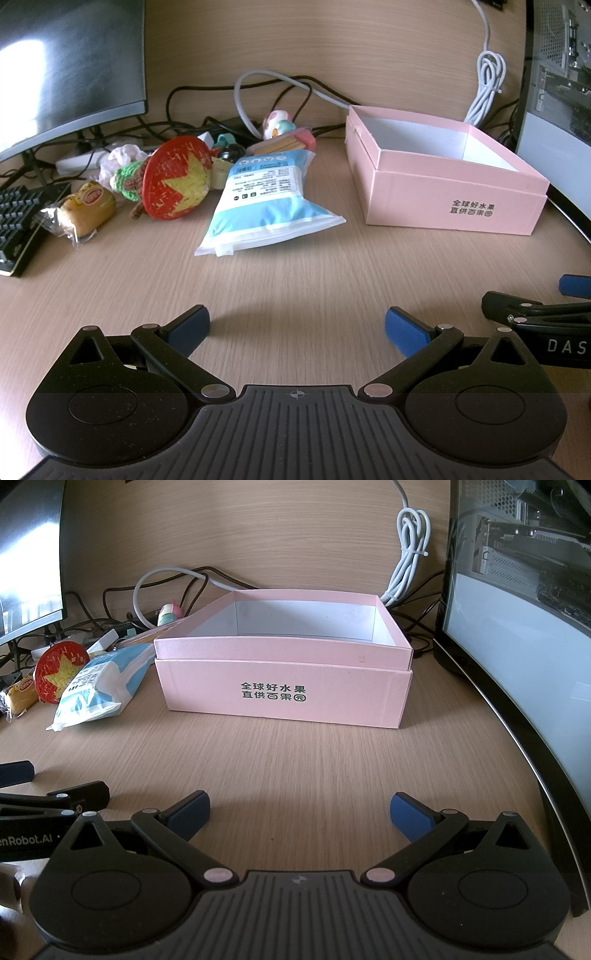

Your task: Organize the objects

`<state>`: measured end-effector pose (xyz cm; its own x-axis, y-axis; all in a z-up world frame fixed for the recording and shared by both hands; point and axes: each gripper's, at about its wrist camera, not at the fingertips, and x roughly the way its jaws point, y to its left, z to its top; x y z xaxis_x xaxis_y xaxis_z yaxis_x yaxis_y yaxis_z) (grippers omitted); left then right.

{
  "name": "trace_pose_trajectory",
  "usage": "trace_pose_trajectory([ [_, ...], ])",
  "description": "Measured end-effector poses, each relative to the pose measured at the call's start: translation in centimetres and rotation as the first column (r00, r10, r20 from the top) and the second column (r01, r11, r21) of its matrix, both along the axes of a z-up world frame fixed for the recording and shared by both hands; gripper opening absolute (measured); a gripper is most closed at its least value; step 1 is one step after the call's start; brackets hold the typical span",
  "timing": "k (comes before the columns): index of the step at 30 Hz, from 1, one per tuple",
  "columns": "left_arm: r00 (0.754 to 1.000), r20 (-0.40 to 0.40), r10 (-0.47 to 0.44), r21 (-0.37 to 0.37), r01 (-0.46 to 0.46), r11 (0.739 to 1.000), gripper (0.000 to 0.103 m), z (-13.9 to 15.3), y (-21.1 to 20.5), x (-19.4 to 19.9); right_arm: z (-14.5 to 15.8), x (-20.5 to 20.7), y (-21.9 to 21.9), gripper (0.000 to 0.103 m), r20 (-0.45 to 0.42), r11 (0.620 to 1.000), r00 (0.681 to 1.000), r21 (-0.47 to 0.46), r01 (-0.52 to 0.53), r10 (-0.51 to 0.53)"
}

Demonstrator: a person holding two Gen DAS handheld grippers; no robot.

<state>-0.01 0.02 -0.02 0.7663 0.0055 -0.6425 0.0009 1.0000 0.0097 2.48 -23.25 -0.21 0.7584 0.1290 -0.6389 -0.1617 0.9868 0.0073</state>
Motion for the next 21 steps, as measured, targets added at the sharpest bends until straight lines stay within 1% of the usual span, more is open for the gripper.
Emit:
trace_pose_trajectory([
  [13, 1.0, 0.0, 0.002, 0.001, -0.002, 1.0, 0.102, 0.0, 0.0, 0.0, 0.1, 0.0, 0.0, 0.103, 0.0, 1.0, 1.0, 0.0, 0.0, 0.0],
  [14, 1.0, 0.001, 0.008, 0.003, -0.008, 1.0, 0.1, 0.0, 0.0, 0.0, 0.1, 0.0, 0.0, 0.103, 0.0, 1.0, 1.0, 0.0, 0.0, 0.0],
  [16, 1.0, 0.003, 0.021, -0.008, -0.021, 1.0, 0.093, 0.2, 0.3, -0.2, 0.1, 0.0, 0.0, 0.103, 0.0, 1.0, 1.0, 0.0, 0.0, 0.0],
  [17, 1.0, 0.003, 0.021, -0.02, -0.021, 1.0, 0.087, 0.4, 0.7, -0.3, 0.1, 0.0, 0.0, 0.103, 0.0, 1.0, 1.0, 0.0, 0.0, 0.0],
  [18, 1.0, 0.005, 0.016, -0.055, -0.016, 0.998, 0.084, 0.7, 1.4, -0.5, 0.1, 0.0, 0.0, 0.103, 0.0, 1.0, 1.0, 0.0, 0.0, 0.0],
  [19, 1.0, 0.02, 0.019, -0.075, -0.017, 0.997, 0.083, 1.4, 1.9, -0.7, 0.1, 0.0, 0.0, 0.103, 0.0, 1.0, 1.0, 0.0, 0.0, 0.0],
  [21, 0.995, 0.08, 0.055, -0.092, -0.048, 0.995, 0.083, 3.0, 3.2, -0.5, 0.1, 0.0, 0.0, 0.103, 0.0, 1.0, 1.0, 0.0, 0.0, 0.0],
])
